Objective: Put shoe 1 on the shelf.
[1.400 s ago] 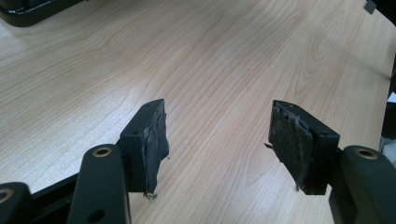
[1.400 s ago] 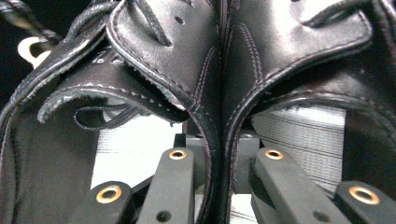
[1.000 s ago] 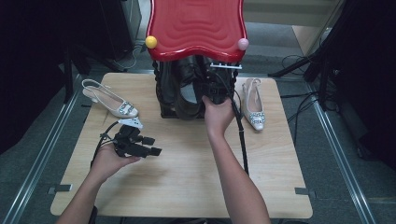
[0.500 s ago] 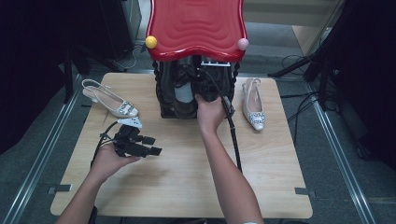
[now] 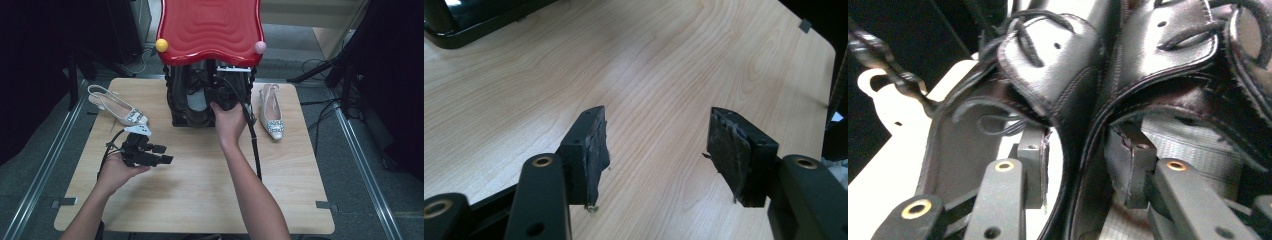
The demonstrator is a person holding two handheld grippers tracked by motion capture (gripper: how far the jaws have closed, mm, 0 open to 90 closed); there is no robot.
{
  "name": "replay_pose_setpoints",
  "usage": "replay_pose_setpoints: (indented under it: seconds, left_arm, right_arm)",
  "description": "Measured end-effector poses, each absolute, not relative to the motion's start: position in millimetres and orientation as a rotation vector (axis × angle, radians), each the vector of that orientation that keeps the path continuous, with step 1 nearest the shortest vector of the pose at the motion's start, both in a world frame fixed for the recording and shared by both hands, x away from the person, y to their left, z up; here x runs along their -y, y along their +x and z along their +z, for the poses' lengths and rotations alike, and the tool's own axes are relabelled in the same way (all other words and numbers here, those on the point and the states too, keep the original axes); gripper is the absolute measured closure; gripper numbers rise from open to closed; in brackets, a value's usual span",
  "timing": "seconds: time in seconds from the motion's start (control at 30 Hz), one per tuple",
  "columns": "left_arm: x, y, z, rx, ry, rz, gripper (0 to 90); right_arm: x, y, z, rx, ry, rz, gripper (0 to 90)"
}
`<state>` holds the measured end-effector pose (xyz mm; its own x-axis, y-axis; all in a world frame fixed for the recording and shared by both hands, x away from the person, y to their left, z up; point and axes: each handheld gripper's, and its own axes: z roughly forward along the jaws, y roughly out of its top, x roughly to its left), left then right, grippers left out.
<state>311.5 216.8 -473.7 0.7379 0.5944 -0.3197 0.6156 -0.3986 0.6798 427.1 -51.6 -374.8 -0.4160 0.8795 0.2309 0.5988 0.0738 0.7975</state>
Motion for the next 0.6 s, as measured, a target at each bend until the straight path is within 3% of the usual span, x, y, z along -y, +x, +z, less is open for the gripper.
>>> replay_pose_setpoints:
  seconds: [0.13,0.33,0.6]
  left_arm:
    - [-215.4,310.5,-467.2,-0.912,2.094,-0.027,51.6]
    - [-214.9,312.8,-450.2,-0.898,2.055,-0.015,76.2]
    - [-207.1,330.3,-414.6,-0.838,2.084,0.015,87.9]
  right_arm:
    - [58.0,419.9,-374.1,-2.086,1.457,1.309,60.1]
    - [71.7,408.6,-369.8,-2.142,1.396,1.395,58.3]
    - [86.1,390.1,-362.1,-2.24,1.329,1.474,59.7]
